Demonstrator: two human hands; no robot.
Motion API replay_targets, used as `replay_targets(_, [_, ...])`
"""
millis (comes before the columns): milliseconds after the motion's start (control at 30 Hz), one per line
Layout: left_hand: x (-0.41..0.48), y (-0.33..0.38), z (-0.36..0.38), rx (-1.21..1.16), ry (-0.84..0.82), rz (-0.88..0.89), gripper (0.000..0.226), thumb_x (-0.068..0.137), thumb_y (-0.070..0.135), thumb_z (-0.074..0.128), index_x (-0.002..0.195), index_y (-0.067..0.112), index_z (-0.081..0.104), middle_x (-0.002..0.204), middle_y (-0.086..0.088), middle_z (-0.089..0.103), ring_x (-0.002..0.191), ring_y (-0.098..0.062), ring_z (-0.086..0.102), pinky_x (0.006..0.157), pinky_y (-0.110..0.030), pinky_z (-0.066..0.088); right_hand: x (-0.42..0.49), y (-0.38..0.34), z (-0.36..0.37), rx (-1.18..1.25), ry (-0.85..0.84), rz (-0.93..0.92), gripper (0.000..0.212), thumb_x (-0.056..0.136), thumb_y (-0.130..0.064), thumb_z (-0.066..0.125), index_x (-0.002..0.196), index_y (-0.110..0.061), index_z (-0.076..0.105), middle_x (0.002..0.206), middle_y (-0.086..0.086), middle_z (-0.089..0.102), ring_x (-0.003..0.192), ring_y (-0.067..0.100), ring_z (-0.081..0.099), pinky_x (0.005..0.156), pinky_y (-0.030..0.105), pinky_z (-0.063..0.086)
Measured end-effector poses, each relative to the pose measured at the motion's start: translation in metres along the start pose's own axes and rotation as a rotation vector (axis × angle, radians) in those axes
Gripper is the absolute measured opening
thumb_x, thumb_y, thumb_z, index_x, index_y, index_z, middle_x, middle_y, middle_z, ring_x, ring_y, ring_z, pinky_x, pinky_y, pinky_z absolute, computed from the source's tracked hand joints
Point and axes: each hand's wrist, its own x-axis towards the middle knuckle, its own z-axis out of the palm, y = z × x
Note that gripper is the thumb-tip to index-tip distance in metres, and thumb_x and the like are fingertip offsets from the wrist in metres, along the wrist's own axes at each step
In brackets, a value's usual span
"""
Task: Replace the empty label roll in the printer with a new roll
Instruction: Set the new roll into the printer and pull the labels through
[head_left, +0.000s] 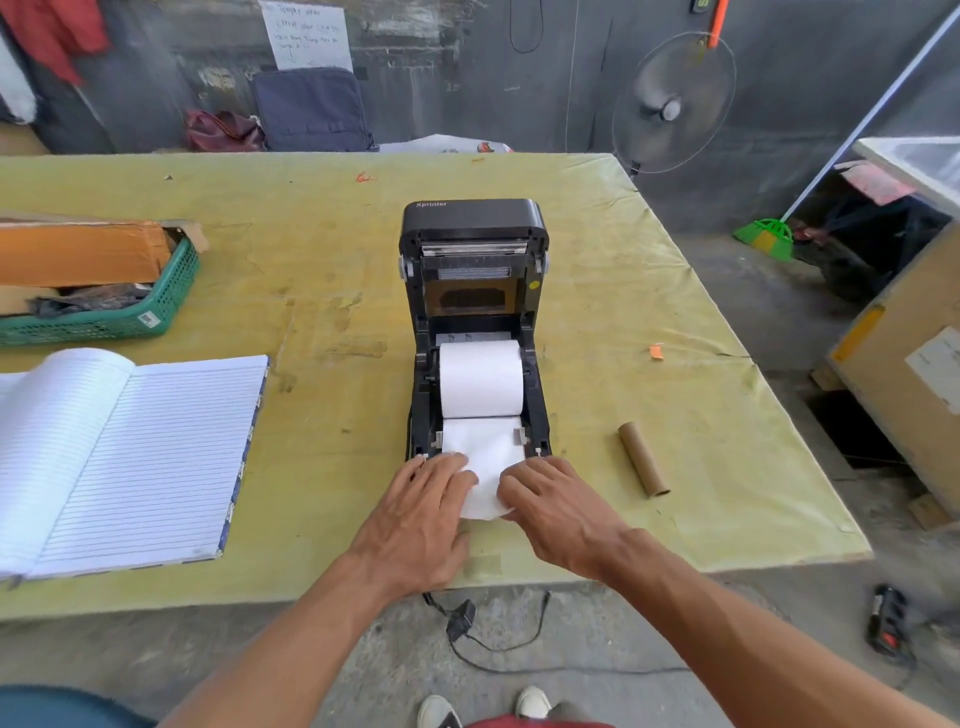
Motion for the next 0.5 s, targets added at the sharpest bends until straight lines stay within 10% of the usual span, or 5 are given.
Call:
replay_targets(233, [0.005, 0.018, 0.009, 0.118, -0.036, -0.066, 0.059, 0.092, -0.007, 0.033, 0.15, 0.004, 0.026, 0.156, -0.016, 0.026, 0.146, -0.026, 0.022, 0.12, -0.041, 0.011, 0.001, 0.017, -0.001, -0.141, -0.208, 0.039, 0.044, 0.103, -0.022, 0.048, 0.145, -0.013, 0.04, 0.16, 0.01, 0.033, 0.146, 0.03, 0.028, 0.116, 0.049, 0.024])
replay_targets(500, [-0.01, 0.026, 0.013, 0.122, -0.114, -0.033, 0.06, 0.095, 0.002, 0.038, 0.152, 0.008, 0.02, 0.158, -0.02, 0.015, 0.148, -0.03, 0.012, 0.118, -0.039, 0.002, -0.02, 0.012, 0.002, -0.07, -0.171, -0.037, 0.039, 0.098, -0.015, 0.052, 0.135, -0.004, 0.056, 0.147, 0.02, 0.05, 0.136, 0.038, 0.044, 0.111, 0.049, 0.039])
